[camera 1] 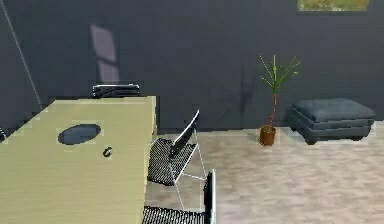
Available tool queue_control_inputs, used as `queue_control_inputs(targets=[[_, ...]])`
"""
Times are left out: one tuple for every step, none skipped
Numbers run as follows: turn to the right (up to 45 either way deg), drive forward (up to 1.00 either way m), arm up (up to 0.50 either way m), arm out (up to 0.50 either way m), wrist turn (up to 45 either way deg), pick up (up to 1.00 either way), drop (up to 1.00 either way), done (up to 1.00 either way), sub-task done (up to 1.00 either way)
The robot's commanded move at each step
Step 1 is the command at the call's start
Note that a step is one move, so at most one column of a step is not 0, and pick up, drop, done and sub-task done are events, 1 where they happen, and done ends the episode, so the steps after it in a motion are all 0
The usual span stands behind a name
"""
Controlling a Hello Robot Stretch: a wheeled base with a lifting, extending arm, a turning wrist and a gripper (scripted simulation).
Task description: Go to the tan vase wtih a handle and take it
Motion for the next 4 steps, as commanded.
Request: queue_control_inputs(targets=[[-45.0, 0.0, 0.0, 0.0, 0.0, 0.0, 0.0, 0.0, 0.0], [-45.0, 0.0, 0.0, 0.0, 0.0, 0.0, 0.0, 0.0, 0.0], [-45.0, 0.0, 0.0, 0.0, 0.0, 0.0, 0.0, 0.0, 0.0], [-15.0, 0.0, 0.0, 0.0, 0.0, 0.0, 0.0, 0.0, 0.0]])
